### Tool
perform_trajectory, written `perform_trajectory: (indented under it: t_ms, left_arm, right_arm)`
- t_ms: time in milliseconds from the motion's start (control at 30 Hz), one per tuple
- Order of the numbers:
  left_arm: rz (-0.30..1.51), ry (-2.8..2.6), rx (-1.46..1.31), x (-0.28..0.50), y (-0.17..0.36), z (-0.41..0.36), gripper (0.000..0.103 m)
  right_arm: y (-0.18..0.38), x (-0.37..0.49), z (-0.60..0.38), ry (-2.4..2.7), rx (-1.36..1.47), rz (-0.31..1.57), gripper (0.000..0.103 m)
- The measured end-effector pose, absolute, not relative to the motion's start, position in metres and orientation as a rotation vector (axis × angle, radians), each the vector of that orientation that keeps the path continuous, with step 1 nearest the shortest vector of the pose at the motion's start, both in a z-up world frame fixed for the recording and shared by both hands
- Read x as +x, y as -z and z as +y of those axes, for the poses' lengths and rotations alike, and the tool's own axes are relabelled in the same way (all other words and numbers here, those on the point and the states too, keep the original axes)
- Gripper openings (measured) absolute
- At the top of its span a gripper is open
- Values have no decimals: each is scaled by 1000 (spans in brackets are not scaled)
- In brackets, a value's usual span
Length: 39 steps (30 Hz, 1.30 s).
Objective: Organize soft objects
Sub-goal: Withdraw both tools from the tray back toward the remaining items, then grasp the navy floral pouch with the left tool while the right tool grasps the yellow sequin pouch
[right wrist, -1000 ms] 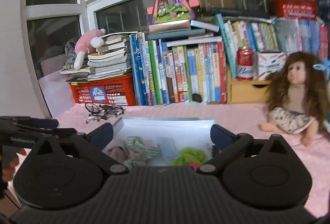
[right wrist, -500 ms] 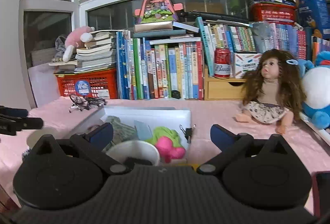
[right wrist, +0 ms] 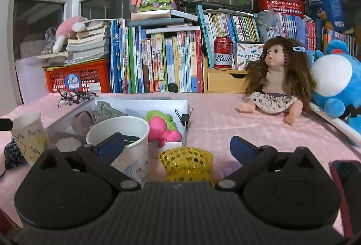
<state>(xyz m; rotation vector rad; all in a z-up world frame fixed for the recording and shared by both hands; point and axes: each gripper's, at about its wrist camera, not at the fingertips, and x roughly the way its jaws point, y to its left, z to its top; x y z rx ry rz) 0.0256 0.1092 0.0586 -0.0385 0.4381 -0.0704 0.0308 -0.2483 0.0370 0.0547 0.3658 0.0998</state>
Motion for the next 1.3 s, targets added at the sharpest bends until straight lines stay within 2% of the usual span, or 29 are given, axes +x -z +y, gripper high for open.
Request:
perform_trajectory:
  t_ms: [400, 600, 733, 833, 1033, 1167, 1267, 1300]
  left_arm:
    - [444, 24, -5, 6, -47, 119, 99]
    - [504, 14, 3, 10, -30, 118, 97]
    - [531, 12, -14, 14, -20, 120, 92]
    - [551, 11, -20, 18, -15, 120, 87]
    - [576, 4, -49, 24, -6, 121, 79]
    - [581, 0, -55, 26, -3, 120, 78]
    - [585, 1, -52, 28, -2, 119, 73]
    - [589, 4, -54, 28, -1, 119, 66]
  right_arm:
    - [-32, 15, -247, -92, 19, 354, 102]
    - [-22, 14, -233, -96, -73, 404, 87]
    - [-15, 18, -221, -96, -143, 435, 76]
    - [-9, 23, -217, -85, -175, 463, 72]
    - [0, 32, -218, -35, -194, 495, 71]
    - [3, 37, -221, -22, -195, 503, 71]
    - [5, 41, -221, -15, -200, 509, 71]
    - [6, 43, -220, -14, -202, 512, 71]
